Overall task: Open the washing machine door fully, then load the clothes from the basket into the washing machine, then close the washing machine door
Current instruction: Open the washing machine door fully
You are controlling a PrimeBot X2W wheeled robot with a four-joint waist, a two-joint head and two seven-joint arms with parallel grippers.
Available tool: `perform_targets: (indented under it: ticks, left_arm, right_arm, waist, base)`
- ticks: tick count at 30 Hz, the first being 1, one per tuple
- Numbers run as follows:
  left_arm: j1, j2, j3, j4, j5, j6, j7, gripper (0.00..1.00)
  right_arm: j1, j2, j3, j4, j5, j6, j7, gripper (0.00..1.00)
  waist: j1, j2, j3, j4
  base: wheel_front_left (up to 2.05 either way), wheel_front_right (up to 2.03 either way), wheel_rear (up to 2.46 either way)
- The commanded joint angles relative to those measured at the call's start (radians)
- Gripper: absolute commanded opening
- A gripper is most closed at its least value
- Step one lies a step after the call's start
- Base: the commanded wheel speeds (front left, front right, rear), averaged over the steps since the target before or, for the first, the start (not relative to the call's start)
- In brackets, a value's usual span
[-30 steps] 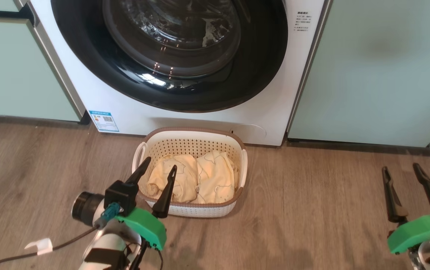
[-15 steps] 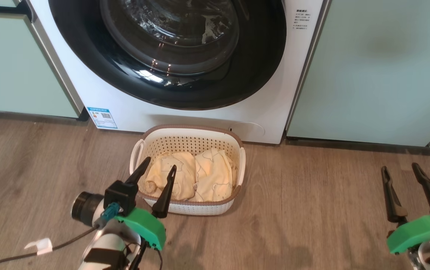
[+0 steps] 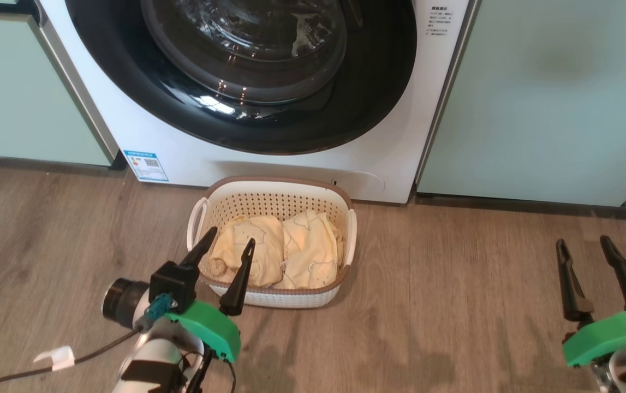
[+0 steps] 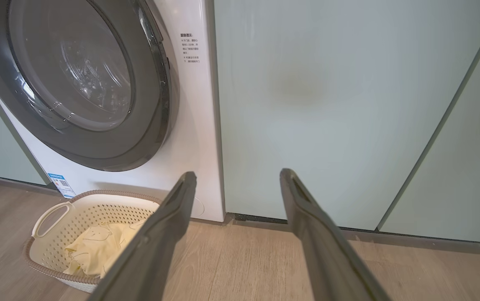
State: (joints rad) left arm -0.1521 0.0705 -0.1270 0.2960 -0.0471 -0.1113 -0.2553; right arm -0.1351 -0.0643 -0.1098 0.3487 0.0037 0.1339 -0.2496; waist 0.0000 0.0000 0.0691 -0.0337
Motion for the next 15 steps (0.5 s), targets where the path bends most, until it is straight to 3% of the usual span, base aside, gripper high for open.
perform_targets:
  ticks: [1,6,7,8,10,15]
  left_arm:
    - [-0.057,0.007,0.043,-0.037,-0.009,0.006,-0.006,1.0]
    - [-0.063,0.005,0.045,-0.045,-0.007,0.007,-0.006,1.0]
    - [-0.065,0.004,0.045,-0.047,-0.006,0.007,-0.006,1.0]
    - [-0.068,0.004,0.044,-0.049,-0.004,0.007,-0.006,1.0]
    - [-0.075,0.003,0.042,-0.051,-0.003,0.006,-0.006,1.0]
    - [-0.096,0.0,0.04,-0.048,-0.014,0.003,-0.006,1.0]
  right_arm:
    - [-0.058,-0.01,0.021,-0.024,0.017,-0.003,-0.012,1.0]
    - [-0.074,-0.011,0.02,-0.011,0.07,-0.003,-0.012,1.0]
    - [-0.08,-0.013,0.019,-0.01,0.077,-0.003,-0.012,0.87]
    - [-0.086,-0.012,0.015,-0.006,0.099,-0.003,-0.012,0.49]
    - [-0.1,-0.01,0.012,0.001,0.147,-0.003,-0.012,0.0]
    - [-0.141,-0.002,0.017,0.031,0.424,-0.003,0.015,0.0]
  waist:
    - [0.0,0.0,0.004,0.001]
    - [0.0,0.0,0.022,0.002]
    - [0.0,0.0,0.027,0.002]
    - [0.0,0.0,0.033,0.003]
    - [0.0,0.0,0.046,0.007]
    - [0.0,0.0,0.075,0.02]
  base:
    - [0.0,0.0,0.0]
    - [0.0,0.0,0.0]
    - [0.0,0.0,0.0]
    - [0.0,0.0,0.0]
    - [0.0,0.0,0.0]
    - [0.0,0.0,0.0]
